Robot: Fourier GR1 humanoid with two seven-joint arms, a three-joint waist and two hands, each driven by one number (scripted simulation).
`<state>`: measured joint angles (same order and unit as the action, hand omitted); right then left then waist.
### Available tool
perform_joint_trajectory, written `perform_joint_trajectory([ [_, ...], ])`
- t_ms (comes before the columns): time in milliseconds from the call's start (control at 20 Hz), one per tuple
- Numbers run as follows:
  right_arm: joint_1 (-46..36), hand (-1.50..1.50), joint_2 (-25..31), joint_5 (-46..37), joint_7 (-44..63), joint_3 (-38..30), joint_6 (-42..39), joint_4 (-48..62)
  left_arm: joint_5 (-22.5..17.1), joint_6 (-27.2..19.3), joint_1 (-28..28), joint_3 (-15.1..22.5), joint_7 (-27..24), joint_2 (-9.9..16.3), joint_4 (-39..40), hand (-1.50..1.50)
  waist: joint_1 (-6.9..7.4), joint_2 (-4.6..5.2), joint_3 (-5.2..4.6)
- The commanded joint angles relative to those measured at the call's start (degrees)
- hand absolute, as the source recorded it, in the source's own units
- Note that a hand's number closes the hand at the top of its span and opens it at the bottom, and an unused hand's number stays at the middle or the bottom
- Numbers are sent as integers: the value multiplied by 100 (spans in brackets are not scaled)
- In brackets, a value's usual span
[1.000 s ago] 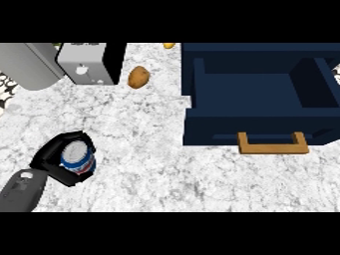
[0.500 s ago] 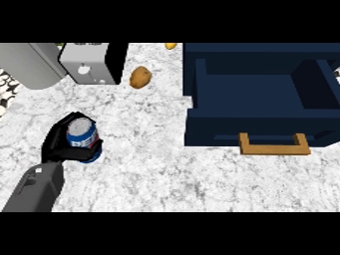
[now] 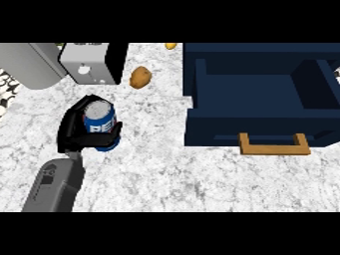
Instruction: Pick up the can, place it into the drawer and close the drawer
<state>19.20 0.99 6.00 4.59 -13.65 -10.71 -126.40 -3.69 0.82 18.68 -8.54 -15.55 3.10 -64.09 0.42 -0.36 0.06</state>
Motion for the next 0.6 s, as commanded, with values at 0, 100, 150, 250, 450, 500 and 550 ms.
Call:
perform_joint_trajectory([
  [0, 153, -150, -94, 16, -389, 48, -20, 195, 148, -378, 4, 378, 799, -195, -1108, 150, -35, 13, 0],
  [100, 361, -150, -13, 317, 421, -54, -66, -742, 264, -440, 244, 581, 1306, -202, -1413, 150, -69, -1, -3],
  [150, -115, -150, 87, 169, -11, -189, -79, 85, 439, -728, 389, 699, 1135, -299, -1288, 150, -56, 25, -3],
  [250, 4, -150, 41, 179, 110, -86, -97, -115, 388, -1072, 712, 971, 1716, -303, -1583, 150, -74, 21, -3],
  [450, -23, -150, 178, 456, 446, -307, -119, -409, 209, -1535, 984, 1626, 1871, -305, -1511, 150, -114, 28, -6],
  [500, -102, -150, 44, 212, 260, -183, -33, -237, 414, -1261, 1388, 1256, 2441, -306, -1677, 150, -81, 27, -4],
  [550, 86, -150, -38, 130, 3, -106, -165, -153, 416, -1753, 1413, 1712, 2625, -307, -1783, 150, -99, 23, -3],
])
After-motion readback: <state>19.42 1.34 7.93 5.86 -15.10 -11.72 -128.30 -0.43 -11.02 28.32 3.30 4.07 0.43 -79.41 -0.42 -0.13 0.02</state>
